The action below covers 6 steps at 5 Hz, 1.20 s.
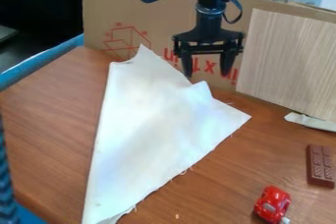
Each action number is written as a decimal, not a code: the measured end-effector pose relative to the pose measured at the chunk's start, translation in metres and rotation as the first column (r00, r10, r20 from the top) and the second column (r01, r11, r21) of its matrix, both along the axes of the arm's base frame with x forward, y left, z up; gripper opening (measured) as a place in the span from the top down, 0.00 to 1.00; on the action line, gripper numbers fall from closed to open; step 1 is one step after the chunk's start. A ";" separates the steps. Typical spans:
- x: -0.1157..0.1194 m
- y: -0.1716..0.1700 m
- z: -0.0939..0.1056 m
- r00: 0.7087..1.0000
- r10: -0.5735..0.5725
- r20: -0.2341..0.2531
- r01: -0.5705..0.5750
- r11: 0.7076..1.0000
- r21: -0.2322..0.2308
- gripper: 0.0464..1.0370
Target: Unfold the cloth from top right to top left
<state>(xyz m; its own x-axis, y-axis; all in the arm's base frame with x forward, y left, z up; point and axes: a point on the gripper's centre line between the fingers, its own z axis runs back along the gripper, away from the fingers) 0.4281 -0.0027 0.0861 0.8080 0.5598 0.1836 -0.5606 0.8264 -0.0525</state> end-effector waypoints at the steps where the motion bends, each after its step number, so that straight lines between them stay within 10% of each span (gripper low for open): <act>1: -0.002 -0.006 0.000 1.000 -0.028 -0.012 0.028 1.000 -0.002 0.04; 6: 0.000 -0.049 -0.026 0.997 0.071 0.016 -0.073 0.991 0.116 0.04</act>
